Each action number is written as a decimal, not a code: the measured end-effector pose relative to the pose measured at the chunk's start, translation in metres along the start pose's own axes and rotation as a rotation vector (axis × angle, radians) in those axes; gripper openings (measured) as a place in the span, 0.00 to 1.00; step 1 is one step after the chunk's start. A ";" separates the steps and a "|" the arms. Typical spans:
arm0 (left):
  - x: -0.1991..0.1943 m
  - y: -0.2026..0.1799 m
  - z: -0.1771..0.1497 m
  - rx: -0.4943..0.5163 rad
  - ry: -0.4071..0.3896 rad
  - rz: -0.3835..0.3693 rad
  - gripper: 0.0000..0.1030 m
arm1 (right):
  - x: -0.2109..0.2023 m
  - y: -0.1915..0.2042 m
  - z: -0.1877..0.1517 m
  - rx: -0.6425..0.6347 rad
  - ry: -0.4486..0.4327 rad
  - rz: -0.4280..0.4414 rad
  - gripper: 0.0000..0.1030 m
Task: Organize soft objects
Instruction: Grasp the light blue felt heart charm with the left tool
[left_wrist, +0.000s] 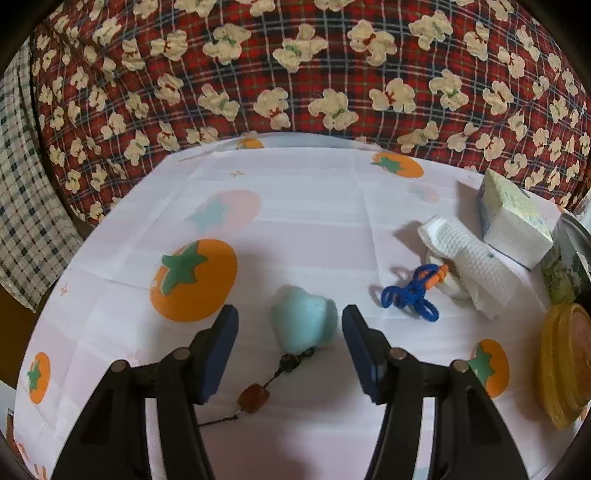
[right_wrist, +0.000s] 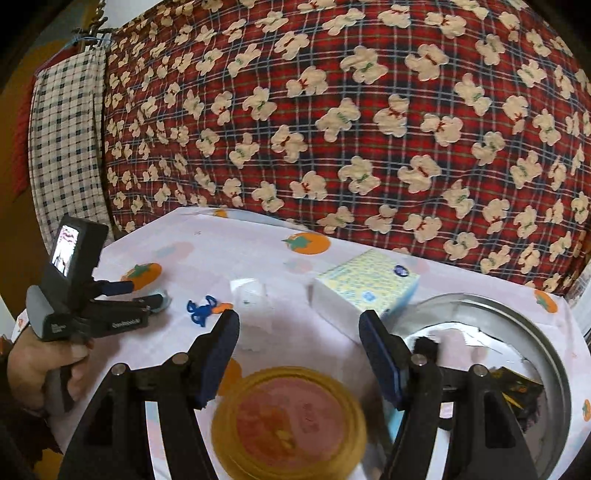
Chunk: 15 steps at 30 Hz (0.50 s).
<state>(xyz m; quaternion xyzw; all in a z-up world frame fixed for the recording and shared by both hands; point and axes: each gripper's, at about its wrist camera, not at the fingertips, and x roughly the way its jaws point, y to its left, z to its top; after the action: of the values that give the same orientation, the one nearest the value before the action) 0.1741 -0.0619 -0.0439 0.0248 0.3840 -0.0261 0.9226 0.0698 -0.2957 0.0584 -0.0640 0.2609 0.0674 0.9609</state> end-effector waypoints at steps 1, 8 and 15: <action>0.002 0.001 -0.001 -0.003 0.004 -0.005 0.57 | 0.002 0.002 0.001 0.004 0.002 0.002 0.67; 0.020 0.008 0.004 -0.035 0.057 -0.071 0.49 | 0.019 0.015 0.004 0.031 0.033 0.030 0.67; 0.021 0.015 0.002 -0.071 0.066 -0.118 0.28 | 0.028 0.045 0.008 -0.005 0.043 0.064 0.67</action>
<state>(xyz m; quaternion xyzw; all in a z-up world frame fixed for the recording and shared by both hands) 0.1912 -0.0477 -0.0570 -0.0300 0.4155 -0.0659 0.9067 0.0907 -0.2479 0.0468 -0.0595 0.2834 0.0974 0.9522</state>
